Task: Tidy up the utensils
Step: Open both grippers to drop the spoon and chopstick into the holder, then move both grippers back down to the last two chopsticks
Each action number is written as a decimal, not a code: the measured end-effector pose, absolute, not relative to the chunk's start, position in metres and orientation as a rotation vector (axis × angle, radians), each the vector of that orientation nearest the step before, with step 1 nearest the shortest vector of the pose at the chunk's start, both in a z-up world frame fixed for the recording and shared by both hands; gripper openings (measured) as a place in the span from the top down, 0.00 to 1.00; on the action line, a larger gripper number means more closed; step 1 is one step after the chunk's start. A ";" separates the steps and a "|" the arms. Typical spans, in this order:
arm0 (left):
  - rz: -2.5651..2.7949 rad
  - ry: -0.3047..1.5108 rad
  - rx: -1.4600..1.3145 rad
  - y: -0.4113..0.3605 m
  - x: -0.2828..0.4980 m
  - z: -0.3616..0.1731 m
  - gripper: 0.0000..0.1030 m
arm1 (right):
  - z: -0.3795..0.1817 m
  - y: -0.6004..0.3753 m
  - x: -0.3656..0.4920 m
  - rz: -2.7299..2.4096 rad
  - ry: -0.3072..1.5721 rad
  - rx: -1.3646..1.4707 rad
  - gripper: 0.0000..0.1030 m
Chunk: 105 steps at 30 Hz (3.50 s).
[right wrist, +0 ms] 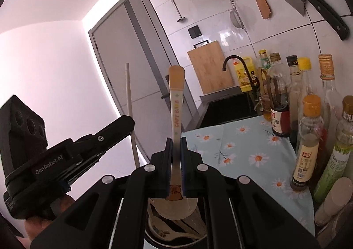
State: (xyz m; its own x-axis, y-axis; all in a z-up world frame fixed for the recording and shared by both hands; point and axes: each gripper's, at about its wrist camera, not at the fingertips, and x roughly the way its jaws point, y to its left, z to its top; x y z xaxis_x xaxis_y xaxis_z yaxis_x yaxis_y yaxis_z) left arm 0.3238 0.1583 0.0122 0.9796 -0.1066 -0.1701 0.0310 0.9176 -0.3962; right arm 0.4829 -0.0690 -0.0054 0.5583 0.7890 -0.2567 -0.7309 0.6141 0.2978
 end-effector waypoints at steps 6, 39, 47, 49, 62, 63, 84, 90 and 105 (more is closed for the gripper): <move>-0.049 0.203 -0.413 0.162 0.322 -0.007 0.96 | -0.022 -0.067 0.479 0.884 0.401 0.146 0.92; -0.082 0.312 -0.364 0.143 0.292 -0.023 0.87 | -0.032 -0.083 0.449 0.867 0.445 0.125 0.81; -0.104 0.303 -0.355 0.143 0.268 -0.005 0.77 | -0.011 -0.098 0.429 0.853 0.432 0.132 0.73; -0.119 0.308 -0.339 0.140 0.260 0.000 0.77 | -0.006 -0.104 0.424 0.846 0.431 0.144 0.73; -0.178 0.453 -0.257 0.134 0.216 -0.005 0.78 | -0.007 -0.125 0.375 0.800 0.531 0.200 0.67; -0.182 0.472 -0.261 0.135 0.214 -0.010 0.77 | -0.011 -0.124 0.371 0.788 0.542 0.195 0.67; -0.214 0.763 -0.290 0.195 0.181 -0.103 0.78 | -0.116 -0.077 0.331 0.555 1.055 0.061 0.64; -0.221 0.823 -0.300 0.202 0.177 -0.121 0.78 | -0.133 -0.062 0.325 0.498 1.131 0.008 0.64; -0.258 0.869 -0.347 0.218 0.166 -0.142 0.77 | -0.175 -0.049 0.343 0.337 1.361 -0.009 0.76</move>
State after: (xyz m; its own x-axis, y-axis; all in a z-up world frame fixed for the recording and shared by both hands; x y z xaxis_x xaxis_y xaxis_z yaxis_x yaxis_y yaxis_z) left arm 0.1659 0.2176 -0.1418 0.6203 -0.3584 -0.6977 0.0796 0.9137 -0.3985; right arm 0.3428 -0.0489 -0.1751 0.1683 0.2318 -0.9581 -0.2418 0.9520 0.1878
